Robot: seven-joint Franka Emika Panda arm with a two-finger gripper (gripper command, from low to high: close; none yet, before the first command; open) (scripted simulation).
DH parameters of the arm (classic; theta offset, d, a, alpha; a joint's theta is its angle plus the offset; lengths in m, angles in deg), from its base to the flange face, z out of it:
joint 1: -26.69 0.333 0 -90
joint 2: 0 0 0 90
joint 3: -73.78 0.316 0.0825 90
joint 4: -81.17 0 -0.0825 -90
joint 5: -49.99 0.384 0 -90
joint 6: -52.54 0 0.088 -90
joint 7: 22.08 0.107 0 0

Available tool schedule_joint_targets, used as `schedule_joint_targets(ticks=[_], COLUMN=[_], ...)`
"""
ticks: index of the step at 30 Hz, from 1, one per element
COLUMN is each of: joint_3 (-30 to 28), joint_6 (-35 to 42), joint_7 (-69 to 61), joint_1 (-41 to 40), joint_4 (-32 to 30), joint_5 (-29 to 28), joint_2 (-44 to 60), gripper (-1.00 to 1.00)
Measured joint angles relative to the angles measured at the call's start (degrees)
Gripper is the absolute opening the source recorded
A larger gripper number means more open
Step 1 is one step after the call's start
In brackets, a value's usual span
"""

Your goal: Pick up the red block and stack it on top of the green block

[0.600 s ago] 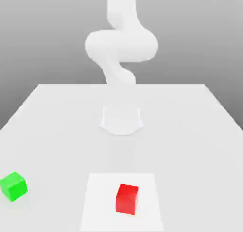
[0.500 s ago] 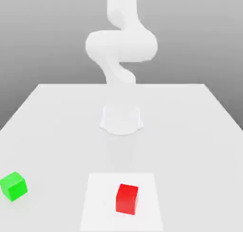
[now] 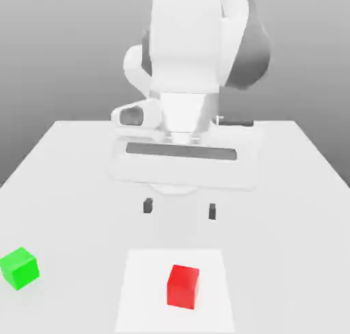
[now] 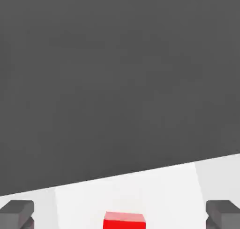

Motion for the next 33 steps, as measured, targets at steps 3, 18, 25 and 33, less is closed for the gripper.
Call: schedule_joint_targets(ticks=[3, 18, 25, 33], joint_3=[0.2, -1.5, -2.6, -10.9], joint_6=[-3.1, -12.9, -3.6, 1.0], joint_7=[1.3, 3.7, -0.4, -9.5], joint_1=[0.2, 1.4, -1.8, -13.6], joint_4=[-2.4, -1.8, -2.2, 2.5], joint_5=[0.6, -1.6, 1.5, 3.6], joint_2=[6.2, 18.8, 9.1, 9.5], gripper=[0.0, -1.0, -1.0, -1.0])
